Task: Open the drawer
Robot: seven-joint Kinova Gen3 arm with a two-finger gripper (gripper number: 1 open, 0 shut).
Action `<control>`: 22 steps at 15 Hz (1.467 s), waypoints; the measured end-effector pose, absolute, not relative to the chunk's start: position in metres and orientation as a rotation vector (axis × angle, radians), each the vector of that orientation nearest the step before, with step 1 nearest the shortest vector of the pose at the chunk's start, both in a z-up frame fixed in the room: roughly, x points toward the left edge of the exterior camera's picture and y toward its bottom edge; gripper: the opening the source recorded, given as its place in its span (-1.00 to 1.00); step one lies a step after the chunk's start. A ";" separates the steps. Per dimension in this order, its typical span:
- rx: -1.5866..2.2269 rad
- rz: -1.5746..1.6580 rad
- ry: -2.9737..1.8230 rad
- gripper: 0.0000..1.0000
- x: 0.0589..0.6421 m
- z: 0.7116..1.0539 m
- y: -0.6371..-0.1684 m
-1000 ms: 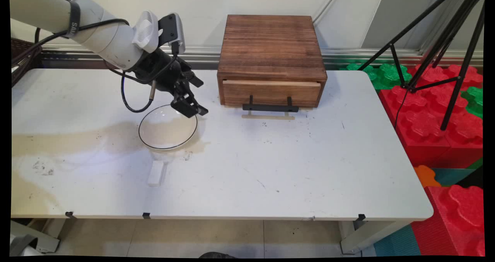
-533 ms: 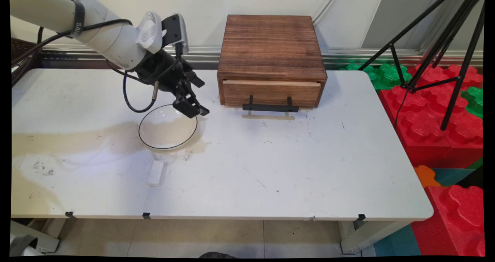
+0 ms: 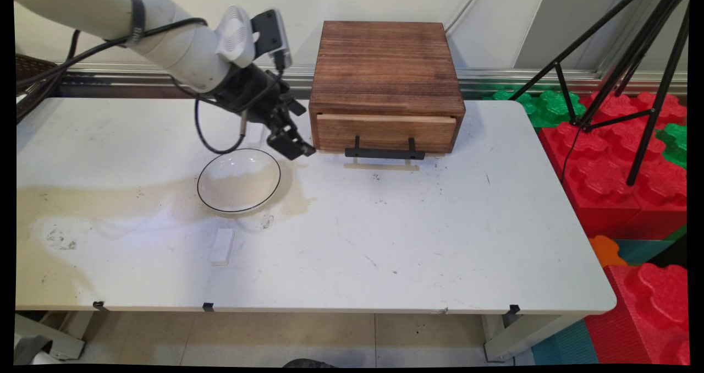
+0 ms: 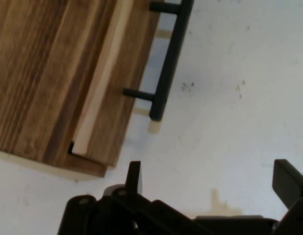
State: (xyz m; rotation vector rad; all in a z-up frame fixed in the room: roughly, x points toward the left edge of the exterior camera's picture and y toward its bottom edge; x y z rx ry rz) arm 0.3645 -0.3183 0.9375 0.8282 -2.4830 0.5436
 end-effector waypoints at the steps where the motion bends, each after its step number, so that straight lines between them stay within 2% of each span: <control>1: 0.833 0.550 -2.479 1.00 0.360 0.938 -0.320; 12: 0.880 0.598 -2.544 1.00 0.303 0.931 -0.352; 22: 0.889 0.600 -2.645 1.00 0.253 0.887 -0.402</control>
